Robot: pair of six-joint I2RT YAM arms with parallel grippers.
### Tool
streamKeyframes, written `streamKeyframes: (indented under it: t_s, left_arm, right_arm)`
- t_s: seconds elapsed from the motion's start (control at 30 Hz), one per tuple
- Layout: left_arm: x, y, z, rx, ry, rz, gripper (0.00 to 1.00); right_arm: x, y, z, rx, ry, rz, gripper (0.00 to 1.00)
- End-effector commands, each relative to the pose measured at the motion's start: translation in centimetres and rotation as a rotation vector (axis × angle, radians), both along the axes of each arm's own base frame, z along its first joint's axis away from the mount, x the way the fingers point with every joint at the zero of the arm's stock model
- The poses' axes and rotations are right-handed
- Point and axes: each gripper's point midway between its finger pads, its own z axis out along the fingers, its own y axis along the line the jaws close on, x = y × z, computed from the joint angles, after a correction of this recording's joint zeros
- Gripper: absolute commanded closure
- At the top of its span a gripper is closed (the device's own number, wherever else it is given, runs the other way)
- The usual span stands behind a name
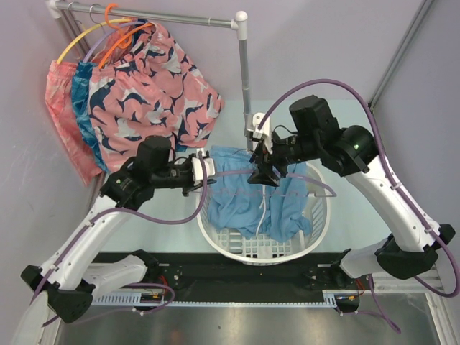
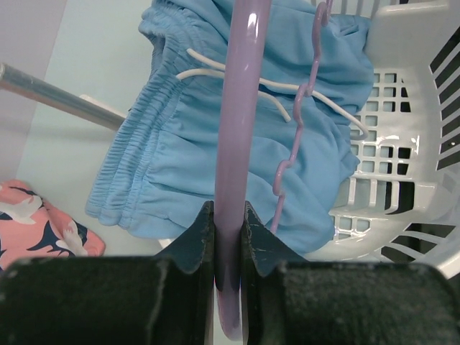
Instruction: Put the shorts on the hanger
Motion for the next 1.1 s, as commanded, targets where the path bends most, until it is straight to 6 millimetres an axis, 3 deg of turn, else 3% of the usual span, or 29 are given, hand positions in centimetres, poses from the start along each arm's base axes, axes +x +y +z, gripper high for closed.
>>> streamKeyframes:
  t_s: [0.0, 0.1, 0.13, 0.2, 0.23, 0.27, 0.33, 0.37, 0.47, 0.5, 0.53, 0.57, 0.6, 0.63, 0.7, 0.77, 0.87, 1.07]
  left_arm:
    - [0.3, -0.8, 3.0, -0.073, -0.026, 0.016, 1.00]
    - [0.5, -0.9, 2.9, -0.076, -0.032, 0.019, 1.00]
    - [0.5, -0.9, 2.9, -0.076, -0.032, 0.019, 1.00]
    - [0.6, -0.9, 2.6, -0.074, -0.024, 0.026, 1.00]
    - [0.6, -0.9, 2.5, -0.074, -0.019, 0.028, 1.00]
    - [0.7, -0.9, 2.6, -0.080, -0.018, 0.034, 0.93]
    - [1.5, -0.8, 3.4, -0.117, -0.011, 0.078, 0.71]
    - [1.9, -0.7, 3.8, -0.142, 0.002, 0.097, 0.44]
    - [4.8, 0.9, 6.1, -0.274, 0.079, 0.193, 0.24]
    - [5.8, 0.9, 5.8, -0.307, 0.170, 0.204, 0.24]
    - [7.9, 2.4, 5.6, -0.321, 0.202, 0.265, 0.24]
    - [8.7, 2.8, 6.6, -0.329, 0.211, 0.285, 0.26]
    - [10.3, 2.9, 4.8, -0.293, 0.282, 0.320, 0.26]
    - [11.0, 2.9, 5.7, -0.292, 0.259, 0.321, 0.25]
    - [13.1, 2.8, 4.2, -0.267, 0.295, 0.362, 0.23]
    - [14.8, 2.7, 4.1, -0.252, 0.289, 0.372, 0.21]
    - [15.3, 1.4, 3.3, -0.203, 0.294, 0.247, 0.12]
    - [14.9, -1.8, 0.3, -0.040, 0.172, 0.075, 0.11]
  right_arm:
    - [0.1, 0.8, -0.2, 0.000, -0.022, 0.022, 0.45]
    - [0.1, 0.9, -0.6, -0.003, -0.034, 0.037, 0.69]
    - [0.1, 0.9, -0.6, -0.004, -0.038, 0.039, 0.85]
    - [0.2, 0.7, -0.5, -0.006, -0.061, 0.036, 1.00]
    - [0.3, 0.5, -0.5, -0.009, -0.071, 0.033, 1.00]
    - [0.4, 0.3, -0.5, -0.013, -0.084, 0.023, 1.00]
    - [0.6, -0.5, -0.2, -0.020, -0.119, 0.010, 1.00]
    - [0.6, -0.7, -0.1, -0.019, -0.130, 0.008, 1.00]
    - [0.9, -2.3, 0.8, -0.019, -0.179, -0.033, 1.00]
    - [1.1, -2.8, 1.2, -0.015, -0.193, -0.051, 1.00]
    - [1.1, -3.5, 1.7, -0.008, -0.213, -0.073, 1.00]
    - [1.8, -4.4, 2.2, -0.001, -0.226, -0.109, 1.00]
    - [1.7, -5.1, 3.0, 0.013, -0.248, -0.129, 1.00]
    - [1.9, -5.7, 3.4, 0.024, -0.253, -0.154, 1.00]
    - [3.1, -7.1, 4.4, 0.050, -0.280, -0.225, 1.00]
    - [4.2, -8.7, 5.3, 0.081, -0.304, -0.300, 1.00]
    - [5.5, -10.5, 6.0, 0.111, -0.298, -0.368, 1.00]
    - [7.5, -12.4, 6.2, 0.146, -0.253, -0.431, 1.00]
